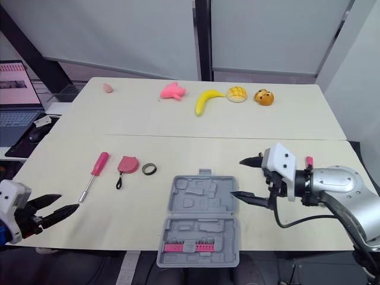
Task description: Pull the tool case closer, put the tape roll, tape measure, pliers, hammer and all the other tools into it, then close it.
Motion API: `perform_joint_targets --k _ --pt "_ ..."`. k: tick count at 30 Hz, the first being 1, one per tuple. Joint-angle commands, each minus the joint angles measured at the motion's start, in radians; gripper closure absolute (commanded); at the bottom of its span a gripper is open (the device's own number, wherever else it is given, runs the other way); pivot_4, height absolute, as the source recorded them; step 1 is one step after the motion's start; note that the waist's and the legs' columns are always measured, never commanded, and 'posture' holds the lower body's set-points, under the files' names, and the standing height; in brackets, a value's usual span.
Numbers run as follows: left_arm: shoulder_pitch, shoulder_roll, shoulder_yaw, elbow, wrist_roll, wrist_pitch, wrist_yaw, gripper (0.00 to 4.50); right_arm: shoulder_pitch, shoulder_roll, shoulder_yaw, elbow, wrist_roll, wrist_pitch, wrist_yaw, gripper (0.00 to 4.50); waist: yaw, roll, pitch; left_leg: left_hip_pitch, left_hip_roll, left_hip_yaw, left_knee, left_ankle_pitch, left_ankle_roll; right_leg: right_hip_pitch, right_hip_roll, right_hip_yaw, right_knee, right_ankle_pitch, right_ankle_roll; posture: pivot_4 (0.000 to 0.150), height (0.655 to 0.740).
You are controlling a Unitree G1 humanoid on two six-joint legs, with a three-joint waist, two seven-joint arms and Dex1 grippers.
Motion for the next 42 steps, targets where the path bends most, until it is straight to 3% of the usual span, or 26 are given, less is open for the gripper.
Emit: perform_joint_targets --k 1,8,17,24,42 --pt "-0.066 0.042 -0.068 -0.036 0.002 -0.033 -0.056 1.91 -0.031 0.013 0.028 -0.016 -0.011 -0.014 -0.011 0.00 0.000 0.000 0.000 0.000 0.000 0.000 0.000 0.000 0.000 0.000 0.000 0.000 0.000 0.000 0.000 0.150 0.7400" --pt "-0.351 0.072 -0.322 0.131 0.101 -0.161 -0.185 1.91 -0.071 0.036 0.104 -0.001 -0.057 -0.012 -0.033 0.00 -0.003 0.000 0.000 0.000 0.000 0.000 0.000 0.000 0.000 0.000 0.001 0.000 0.000 0.001 0.001 0.150 0.7400" --pt "-0.725 -0.034 -0.599 0.534 0.277 -0.352 -0.294 1.91 -0.114 0.071 0.184 0.027 -0.139 -0.001 -0.076 0.00 -0.005 0.000 0.000 -0.002 0.000 0.000 0.001 0.000 0.000 -0.001 0.002 0.000 0.000 0.003 -0.004 0.150 0.7400" --pt "-0.876 -0.098 -0.661 0.805 0.364 -0.449 -0.289 1.91 -0.100 0.089 0.187 -0.007 -0.130 0.024 -0.093 0.00 -0.005 0.000 0.000 -0.017 0.000 -0.002 0.005 0.000 0.000 -0.017 0.002 -0.001 0.006 0.004 -0.004 0.150 0.7400" --pt "-1.071 -0.222 -0.708 1.102 0.495 -0.552 -0.209 1.91 -0.109 0.110 0.198 -0.023 -0.128 0.034 -0.096 0.00 -0.007 0.000 0.000 -0.017 0.000 -0.003 0.005 0.000 0.000 -0.017 0.002 -0.002 0.007 0.004 -0.004 0.150 0.7400"
